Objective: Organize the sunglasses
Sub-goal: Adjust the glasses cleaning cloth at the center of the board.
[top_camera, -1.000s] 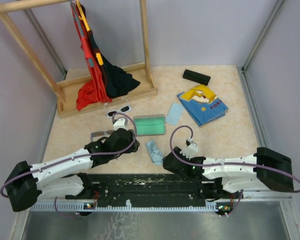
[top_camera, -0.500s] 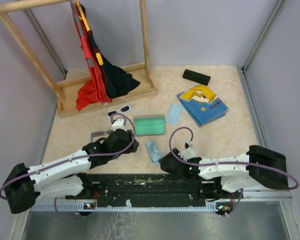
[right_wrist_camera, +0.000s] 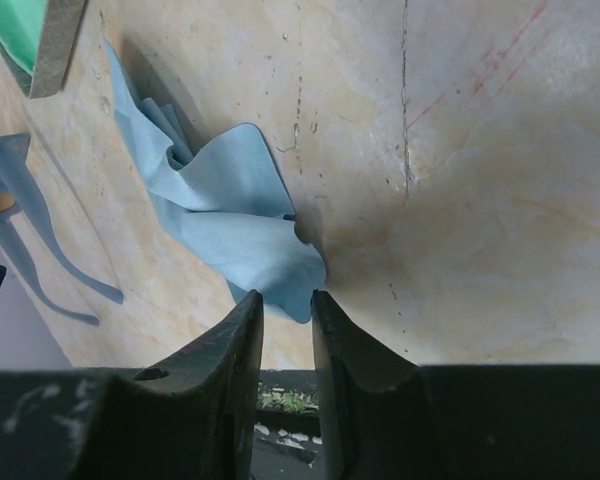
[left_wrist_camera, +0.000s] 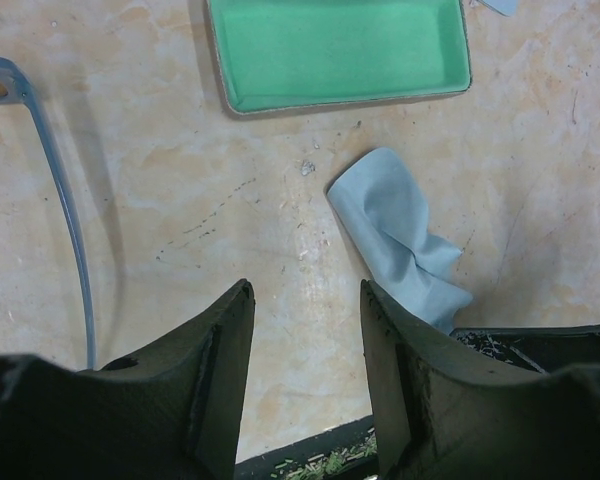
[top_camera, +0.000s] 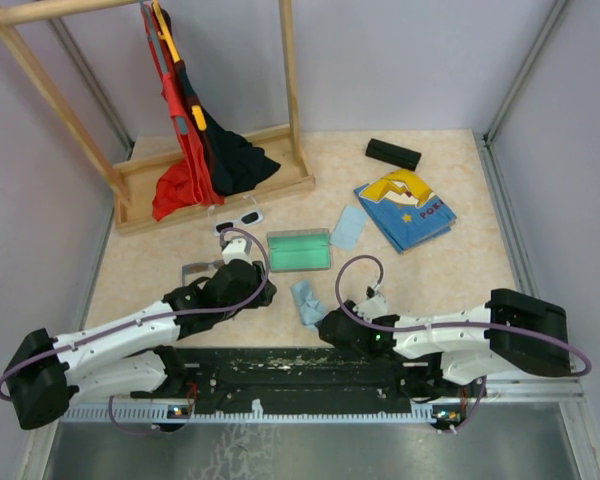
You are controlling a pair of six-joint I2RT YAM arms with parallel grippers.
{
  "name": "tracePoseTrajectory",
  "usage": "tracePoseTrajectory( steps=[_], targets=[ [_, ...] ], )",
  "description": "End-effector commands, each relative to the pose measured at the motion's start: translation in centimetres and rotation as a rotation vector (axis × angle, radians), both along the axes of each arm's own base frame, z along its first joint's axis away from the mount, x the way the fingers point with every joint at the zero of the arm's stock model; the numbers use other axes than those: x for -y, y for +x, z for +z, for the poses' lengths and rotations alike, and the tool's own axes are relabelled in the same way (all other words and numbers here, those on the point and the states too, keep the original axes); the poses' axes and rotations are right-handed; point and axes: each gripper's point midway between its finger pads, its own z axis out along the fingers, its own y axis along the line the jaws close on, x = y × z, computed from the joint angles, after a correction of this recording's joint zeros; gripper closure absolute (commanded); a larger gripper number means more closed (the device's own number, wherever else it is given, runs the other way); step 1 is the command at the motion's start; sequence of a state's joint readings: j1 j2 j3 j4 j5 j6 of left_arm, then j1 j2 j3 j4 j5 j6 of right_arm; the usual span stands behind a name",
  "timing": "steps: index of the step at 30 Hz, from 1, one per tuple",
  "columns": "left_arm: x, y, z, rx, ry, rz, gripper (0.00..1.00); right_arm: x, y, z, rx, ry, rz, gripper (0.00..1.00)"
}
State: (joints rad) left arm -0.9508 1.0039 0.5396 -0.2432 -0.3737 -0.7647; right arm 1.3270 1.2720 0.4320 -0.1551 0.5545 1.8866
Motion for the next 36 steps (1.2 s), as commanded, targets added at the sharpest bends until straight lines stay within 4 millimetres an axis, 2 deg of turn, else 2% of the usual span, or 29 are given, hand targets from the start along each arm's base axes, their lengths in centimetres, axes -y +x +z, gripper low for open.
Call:
tracePoseTrajectory(
  steps=[1,7,8,15,19,24,27,33,36],
  targets=[
    [-0.4,0.1,0.0,0.003,-0.003,0.016,0.48,-0.3,-0.1,0.1,0.011,0.015,0.004,0.77],
    [-0.6,0.0,-0.3,-0.002,0.003,0.018,0.48,0.5,0.2,0.7,0.047,-0.003,0.009,0.99],
    [-0.6,0.0,-0.3,-0.002,0.002,0.019,0.48,0.7,0.3,0.8,0.058,-0.013,0.01,1.0],
    [-0.6,0.1,-0.5,-0.003,0.012,0.018,0.49,3.0,1.1,1.9,0.169,-0.12,0.111,1.0],
    [-0.4,0.3,-0.4,-0.002,0.018,0.008,0.48,5.4,2.2,2.1,0.206,-0.218,0.186,1.0],
    [0.0,0.6,-0.3,0.0,0.009,-0.011,0.46,9.2,3.9,3.0,0.249,-0.309,0.173,1.0],
    [0.2,0.6,-0.3,-0.003,0.004,-0.024,0.45,10.1,5.0,5.3,0.329,-0.295,0.187,1.0],
    [0.8,0.5,-0.3,-0.011,-0.011,-0.045,0.45,8.8,6.0,10.6,0.492,-0.231,0.282,1.0],
    [1.5,0.4,0.1,0.006,-0.03,-0.096,0.46,7.8,5.9,12.4,0.518,-0.194,0.319,1.0]
  ],
)
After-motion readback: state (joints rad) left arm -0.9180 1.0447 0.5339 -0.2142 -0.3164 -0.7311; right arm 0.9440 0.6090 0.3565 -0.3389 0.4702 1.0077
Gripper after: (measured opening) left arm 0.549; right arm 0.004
